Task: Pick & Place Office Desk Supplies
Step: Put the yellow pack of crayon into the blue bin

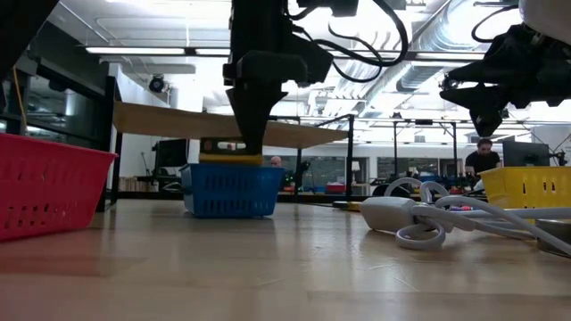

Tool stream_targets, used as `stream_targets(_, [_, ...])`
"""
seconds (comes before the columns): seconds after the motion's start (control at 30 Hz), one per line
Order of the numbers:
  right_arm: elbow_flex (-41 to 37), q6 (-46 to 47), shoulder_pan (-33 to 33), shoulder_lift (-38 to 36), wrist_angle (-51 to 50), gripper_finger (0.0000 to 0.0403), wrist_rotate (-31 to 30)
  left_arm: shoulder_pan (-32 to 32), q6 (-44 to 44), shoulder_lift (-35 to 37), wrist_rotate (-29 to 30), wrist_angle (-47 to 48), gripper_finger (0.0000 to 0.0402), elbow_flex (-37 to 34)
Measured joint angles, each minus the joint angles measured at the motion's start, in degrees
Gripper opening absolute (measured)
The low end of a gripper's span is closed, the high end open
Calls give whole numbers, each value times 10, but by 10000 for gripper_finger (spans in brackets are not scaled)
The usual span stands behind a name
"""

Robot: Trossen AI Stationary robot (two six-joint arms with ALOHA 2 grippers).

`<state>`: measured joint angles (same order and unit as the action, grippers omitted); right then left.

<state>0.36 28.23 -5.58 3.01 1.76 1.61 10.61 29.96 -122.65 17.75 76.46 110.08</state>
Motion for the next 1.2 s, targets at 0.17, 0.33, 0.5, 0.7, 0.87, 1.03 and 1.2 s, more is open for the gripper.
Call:
stream_targets(0.17, [0, 0, 0, 0, 0, 150, 0, 0, 0, -1, 17, 0, 9, 0])
stream_targets(0.33, [0, 0, 0, 0, 0, 150, 0, -1, 0, -16, 27, 5, 9, 0])
stream_targets(0.5, [0, 0, 0, 0, 0, 150, 0, -6, 0, -23, 27, 7, 9, 0])
stream_targets(0.7, [0, 0, 0, 0, 0, 150, 0, -10, -7, -28, 25, 12, 9, 0])
stream_targets(0.87, [0, 0, 0, 0, 0, 150, 0, -11, -13, -28, 25, 11, 10, 0])
stream_targets(1.03, [0, 0, 0, 0, 0, 150, 0, -11, -13, -28, 25, 11, 36, 0])
stream_targets(1.2, [0, 0, 0, 0, 0, 150, 0, -11, -13, -28, 24, 11, 76, 0])
